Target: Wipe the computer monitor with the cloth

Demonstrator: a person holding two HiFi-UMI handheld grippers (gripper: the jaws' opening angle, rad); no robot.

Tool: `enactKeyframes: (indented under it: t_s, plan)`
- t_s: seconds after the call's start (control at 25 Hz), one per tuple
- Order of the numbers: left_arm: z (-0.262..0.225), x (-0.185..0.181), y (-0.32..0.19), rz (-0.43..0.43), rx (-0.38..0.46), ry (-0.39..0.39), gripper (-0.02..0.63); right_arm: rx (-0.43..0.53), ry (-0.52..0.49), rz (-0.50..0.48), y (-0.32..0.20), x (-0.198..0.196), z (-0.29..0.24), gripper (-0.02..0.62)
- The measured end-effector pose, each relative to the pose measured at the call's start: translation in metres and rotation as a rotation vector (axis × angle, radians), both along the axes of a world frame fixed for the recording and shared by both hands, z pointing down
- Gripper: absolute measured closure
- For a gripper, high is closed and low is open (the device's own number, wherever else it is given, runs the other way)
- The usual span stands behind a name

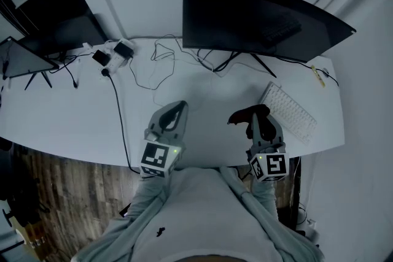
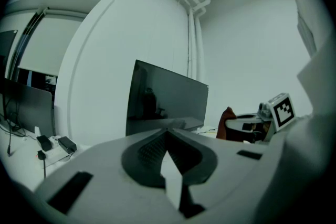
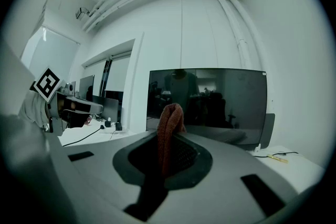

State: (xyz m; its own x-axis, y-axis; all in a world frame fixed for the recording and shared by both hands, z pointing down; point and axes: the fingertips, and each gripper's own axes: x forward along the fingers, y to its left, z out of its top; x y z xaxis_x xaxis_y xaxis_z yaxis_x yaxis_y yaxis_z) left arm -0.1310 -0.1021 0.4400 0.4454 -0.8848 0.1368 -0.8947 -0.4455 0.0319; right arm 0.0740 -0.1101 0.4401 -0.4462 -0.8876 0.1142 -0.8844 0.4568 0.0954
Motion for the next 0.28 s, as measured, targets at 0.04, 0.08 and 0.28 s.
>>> enactKeyframes:
  t_s: [0.04,0.08,0.28]
  plan:
    - [0.0,-0.0011,-0.0002,-0.003,0.0,0.001,0.586,0.001,0.0,0.0,-0.0003,-0.0002,-0.0006,0.56]
    - [0.0001,-0.002,-0.0003,-0.005,-0.001,0.001,0.586,0.003,0.0,-0.001,-0.0005,-0.0007,-0.0012,0.56]
    - [-0.0001,-0.0028,0.001,0.001,-0.001,-0.005,0.586,0.007,-0.008,-0.003,0.0005,-0.0045,-0.0033,0.56]
